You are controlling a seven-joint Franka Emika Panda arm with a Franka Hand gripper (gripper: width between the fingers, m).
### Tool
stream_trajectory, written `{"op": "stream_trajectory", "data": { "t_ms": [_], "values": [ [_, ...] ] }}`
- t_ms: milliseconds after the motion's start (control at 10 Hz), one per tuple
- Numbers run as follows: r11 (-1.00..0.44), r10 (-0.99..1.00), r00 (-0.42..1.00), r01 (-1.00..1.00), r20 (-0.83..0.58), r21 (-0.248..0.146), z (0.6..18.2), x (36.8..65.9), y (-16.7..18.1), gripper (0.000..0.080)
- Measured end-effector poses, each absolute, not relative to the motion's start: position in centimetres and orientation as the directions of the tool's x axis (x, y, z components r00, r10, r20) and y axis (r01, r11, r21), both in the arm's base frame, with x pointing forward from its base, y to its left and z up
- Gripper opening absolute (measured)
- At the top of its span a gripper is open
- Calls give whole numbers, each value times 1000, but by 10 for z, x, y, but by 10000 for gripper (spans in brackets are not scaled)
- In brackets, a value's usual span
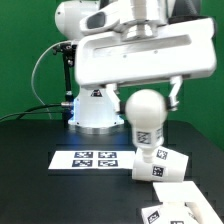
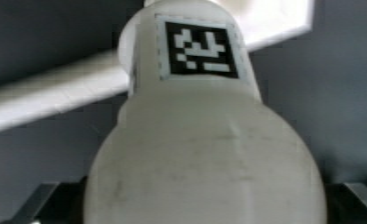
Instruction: Assemble lamp
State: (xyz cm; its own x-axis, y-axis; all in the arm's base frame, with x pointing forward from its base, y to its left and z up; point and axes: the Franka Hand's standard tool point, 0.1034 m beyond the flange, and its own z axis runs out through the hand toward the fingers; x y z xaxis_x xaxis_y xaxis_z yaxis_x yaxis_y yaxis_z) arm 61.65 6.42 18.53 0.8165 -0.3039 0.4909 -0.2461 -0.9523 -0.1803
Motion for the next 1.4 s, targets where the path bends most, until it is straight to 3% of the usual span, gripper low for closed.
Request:
{"op": "stream_trajectory", "data": {
  "t_ms": [300,500,700,1200,1400],
  "values": [
    [-955,-298,738,-217,606,-205,176,616,81,573],
    [-964,-266,750,-198,605,-177,175,616,79,573],
    [-995,-100,768,-77,632,-64,176,620,84,573],
    [-996,-87,756,-76,649,-45,179,623,88,573],
    [-997,-77,735,-78,673,-29,171,629,84,573]
  ]
}}
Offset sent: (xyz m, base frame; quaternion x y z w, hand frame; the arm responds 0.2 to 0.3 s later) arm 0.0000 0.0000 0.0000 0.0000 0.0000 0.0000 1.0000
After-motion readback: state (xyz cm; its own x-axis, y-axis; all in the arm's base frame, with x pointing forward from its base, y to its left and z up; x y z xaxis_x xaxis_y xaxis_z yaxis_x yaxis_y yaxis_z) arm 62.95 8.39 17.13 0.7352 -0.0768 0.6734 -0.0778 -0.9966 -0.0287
